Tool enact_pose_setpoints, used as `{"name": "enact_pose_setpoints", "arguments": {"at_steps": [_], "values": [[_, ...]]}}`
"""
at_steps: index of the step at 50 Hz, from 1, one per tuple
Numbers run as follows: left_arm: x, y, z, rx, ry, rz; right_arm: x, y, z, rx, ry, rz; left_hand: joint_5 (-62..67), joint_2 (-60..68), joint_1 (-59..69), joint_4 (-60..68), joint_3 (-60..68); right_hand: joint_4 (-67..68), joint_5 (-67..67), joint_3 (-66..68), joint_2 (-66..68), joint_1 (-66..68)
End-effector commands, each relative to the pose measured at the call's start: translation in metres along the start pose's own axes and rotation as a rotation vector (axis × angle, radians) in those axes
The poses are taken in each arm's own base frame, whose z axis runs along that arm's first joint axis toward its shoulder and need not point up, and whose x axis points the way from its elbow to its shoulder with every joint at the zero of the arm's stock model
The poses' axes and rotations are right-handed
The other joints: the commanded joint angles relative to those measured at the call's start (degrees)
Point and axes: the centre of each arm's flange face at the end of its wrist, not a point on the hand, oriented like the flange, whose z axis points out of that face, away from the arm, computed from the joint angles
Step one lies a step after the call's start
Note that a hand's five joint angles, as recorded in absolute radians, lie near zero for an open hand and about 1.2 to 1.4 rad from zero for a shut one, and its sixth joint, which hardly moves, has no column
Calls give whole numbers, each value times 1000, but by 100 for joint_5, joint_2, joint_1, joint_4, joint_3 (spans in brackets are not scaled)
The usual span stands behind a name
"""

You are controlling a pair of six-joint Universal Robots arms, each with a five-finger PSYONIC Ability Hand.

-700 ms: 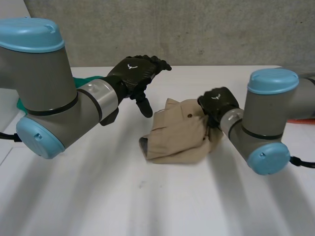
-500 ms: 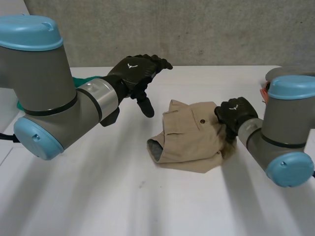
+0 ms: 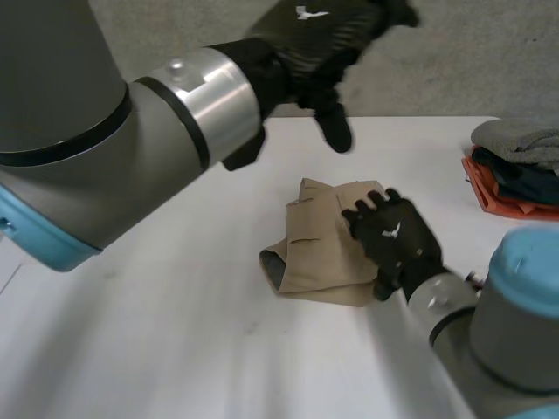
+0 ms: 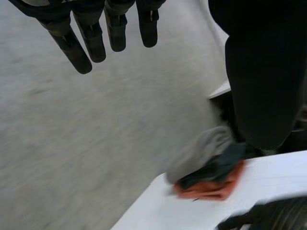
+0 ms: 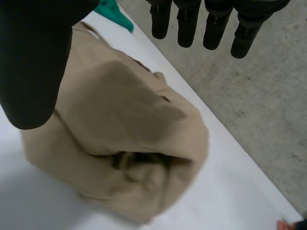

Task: Fold the laundry.

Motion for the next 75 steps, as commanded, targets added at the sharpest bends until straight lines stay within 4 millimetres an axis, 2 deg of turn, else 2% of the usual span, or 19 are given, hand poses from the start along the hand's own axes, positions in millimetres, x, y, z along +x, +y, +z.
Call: {"name": "enact_pose_setpoints", "arguments": {"at_steps": [1, 6, 12, 25, 28, 29, 30, 36, 44, 51, 52, 57, 59, 61, 62, 65, 68, 72, 75], "values": [[48, 8, -4, -64, 252, 15, -23, 28, 13, 72, 34, 2, -269, -177, -186, -138, -206, -220, -279, -197, -227, -287], [57, 16, -3, -82, 287, 46, -31, 41, 24, 90, 31, -17, -269, -177, -186, -138, -206, -220, -279, -197, -227, -287], [52, 23, 1, -98, 238, 53, -31, 51, 43, 115, 48, -19, -269, -177, -186, -138, -206, -220, -279, -197, -227, -287], [40, 30, 4, -111, 205, 40, -21, 42, 84, 226, 132, -22, -269, -177, -186, -138, -206, -206, -265, -183, -213, -273], [39, 31, 4, -115, 202, 34, -21, 44, 92, 224, 137, -15, -269, -177, -186, -138, -206, 2376, 2317, 2399, 2369, 2309], [39, 30, 4, -114, 200, 35, -21, 43, 94, 227, 135, -16, -269, -177, -186, -138, -206, 3986, 3927, 4009, 3979, 3919], [37, 30, 4, -115, 197, 32, -19, 42, 96, 229, 134, -13, -269, -177, -186, -138, -206, 6752, 6693, 6775, 6745, 6685], [33, 27, 3, -106, 184, 32, -7, 29, 102, 290, 140, 7, -269, -177, -186, -138, -206, 6780, 6721, 6803, 6773, 6713], [24, 9, 1, -53, 155, 49, 63, -31, 120, 508, 284, 72, -269, -177, -186, -138, -206, 6780, 6721, 6803, 6773, 6713], [19, -14, -4, 10, 133, 39, 169, -73, 136, 625, 475, 65, -269, -177, -186, -138, -206, 6780, 6721, 6803, 6773, 6713], [18, -19, -5, 26, 129, 34, 195, -79, 137, 640, 507, 69, -269, -177, -186, -138, -206, 6780, 6721, 6803, 6773, 6713], [16, -28, -7, 63, 120, 25, 272, -81, 136, 672, 555, 85, -269, -177, -186, -138, -206, 6780, 6721, 6803, 6773, 6713], [15, -29, -8, 66, 118, 21, 307, -70, 136, 673, 548, 79, -269, -177, -186, -138, -206, 6780, 6721, 6803, 6773, 6713], [14, -28, -9, 64, 115, 19, 326, -60, 136, 667, 546, 73, -269, -177, -186, -138, -206, 6780, 6721, 6803, 6773, 6713], [14, -26, -9, 57, 115, 16, 347, -47, 135, 657, 549, 65, -269, -177, -186, -138, -206, 6780, 6721, 6803, 6773, 6713], [15, -23, -8, 53, 116, 17, 375, -14, 138, 631, 532, 36, -269, -177, -186, -138, -206, 6780, 6721, 6803, 6773, 6713], [15, -21, -7, 53, 118, 14, 387, 16, 142, 593, 501, 25, -269, -177, -186, -138, -206, 6780, 6721, 6803, 6773, 6713], [18, -13, -4, 37, 126, 8, 393, 84, 148, 501, 428, 37, -269, -177, -186, -138, -206, 6780, 6721, 6803, 6773, 6713], [19, -5, -2, 18, 127, -2, 392, 118, 149, 462, 398, 50, -269, -177, -186, -138, -206, 6780, 6721, 6803, 6773, 6713]]}}
